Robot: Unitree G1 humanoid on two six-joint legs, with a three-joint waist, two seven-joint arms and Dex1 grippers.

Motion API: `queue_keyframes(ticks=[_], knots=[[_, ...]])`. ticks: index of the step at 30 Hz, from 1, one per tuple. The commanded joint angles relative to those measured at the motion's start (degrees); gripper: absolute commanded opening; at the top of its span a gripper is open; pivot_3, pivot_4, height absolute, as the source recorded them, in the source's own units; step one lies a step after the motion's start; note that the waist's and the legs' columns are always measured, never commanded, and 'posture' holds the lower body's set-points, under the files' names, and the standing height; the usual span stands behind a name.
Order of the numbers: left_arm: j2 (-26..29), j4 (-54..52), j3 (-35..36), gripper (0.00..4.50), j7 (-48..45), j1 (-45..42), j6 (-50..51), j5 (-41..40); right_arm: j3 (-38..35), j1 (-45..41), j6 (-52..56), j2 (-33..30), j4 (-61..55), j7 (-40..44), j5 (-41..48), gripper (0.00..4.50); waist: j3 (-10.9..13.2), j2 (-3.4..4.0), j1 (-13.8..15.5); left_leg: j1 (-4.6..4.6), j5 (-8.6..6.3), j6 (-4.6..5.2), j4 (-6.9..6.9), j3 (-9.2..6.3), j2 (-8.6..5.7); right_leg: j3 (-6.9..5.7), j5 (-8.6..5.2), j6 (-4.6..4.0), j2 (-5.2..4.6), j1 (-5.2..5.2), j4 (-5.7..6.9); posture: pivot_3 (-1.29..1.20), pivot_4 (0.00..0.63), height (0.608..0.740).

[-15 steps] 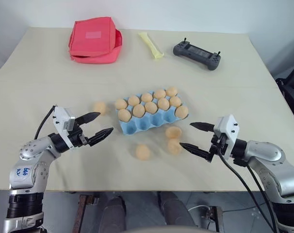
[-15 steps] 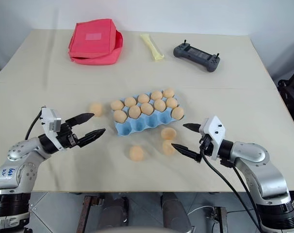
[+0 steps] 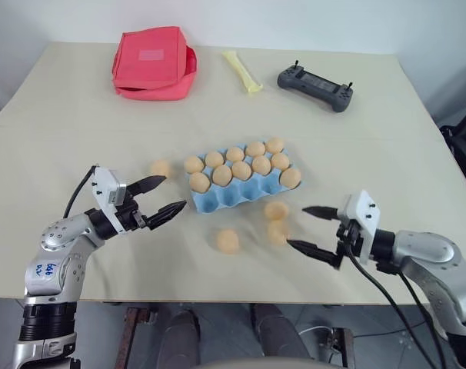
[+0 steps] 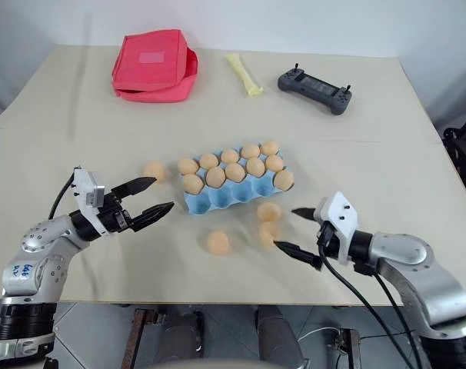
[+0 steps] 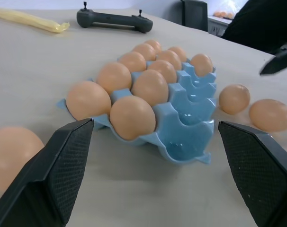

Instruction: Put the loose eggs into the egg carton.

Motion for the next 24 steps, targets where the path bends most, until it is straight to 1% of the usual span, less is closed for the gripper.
queue_keyframes(ticks=[1, 5, 12, 16, 18, 20, 24], knots=[[1.17, 0.60, -0.06, 4.49, -1.90, -1.11, -1.03, 0.17, -3.88, 2.21, 6.73, -4.64, -4.50, 1.85, 5.03, 4.50, 0.00, 0.01, 0.17, 0.00, 0.00, 0.00, 0.02, 0.01, -0.01, 0.01, -0.09, -0.17, -0.02, 0.00, 0.00, 0.00, 0.150, 0.740], [1.33, 2.05, -0.41, 4.49, -2.78, -2.08, -1.60, 0.45, -5.23, 3.48, 8.35, -5.94, -5.58, 1.76, 6.85, 4.50, -0.01, -0.02, 0.32, 0.02, 0.02, 0.03, 0.08, 0.01, 0.00, 0.01, -0.30, -0.57, 0.00, 0.02, 0.00, 0.00, 0.150, 0.740], [1.03, 2.61, -0.67, 4.49, -3.11, -3.02, -1.68, 0.78, -4.89, 2.69, 7.59, -5.28, -7.43, 1.53, 8.08, 4.50, -0.01, -0.02, 0.36, 0.01, 0.02, 0.03, 0.14, 0.01, 0.00, 0.02, -0.25, -0.49, 0.00, 0.04, 0.00, 0.00, 0.150, 0.740], [0.94, 2.37, -0.82, 4.49, -2.94, -3.24, -1.47, 0.59, -2.96, 0.68, 5.59, -4.76, -7.25, 1.24, 6.62, 4.50, -0.01, -0.02, 0.52, 0.00, 0.02, 0.03, 0.14, 0.02, 0.00, 0.02, -0.23, -0.45, 0.00, 0.04, -0.01, 0.00, 0.150, 0.740], [1.48, 1.55, -0.62, 4.49, -3.46, -2.43, -0.78, 0.04, -1.01, -2.32, 4.42, -4.29, -6.27, 1.48, 5.76, 4.50, -0.01, -0.02, 0.49, 0.01, 0.02, 0.03, 0.13, 0.02, 0.00, 0.02, -0.23, -0.44, 0.00, 0.04, -0.01, 0.00, 0.150, 0.740], [2.07, 0.96, -0.24, 4.49, -4.04, -1.64, -0.32, -0.34, 1.13, -5.19, 4.28, -4.02, -5.03, 1.90, 5.30, 4.50, -0.01, -0.02, 0.45, 0.01, 0.02, 0.03, 0.13, 0.02, 0.00, 0.02, -0.23, -0.45, 0.00, 0.03, 0.00, 0.00, 0.150, 0.740], [3.23, -0.05, 0.23, 4.49, -5.41, -0.43, 0.85, -0.99, 4.41, -8.26, 5.48, -3.48, -2.78, 1.43, 4.62, 4.50, -0.01, -0.03, 0.72, 0.01, 0.02, 0.03, 0.11, 0.01, 0.00, 0.02, -0.25, -0.48, 0.00, 0.03, 0.00, 0.00, 0.150, 0.740]])
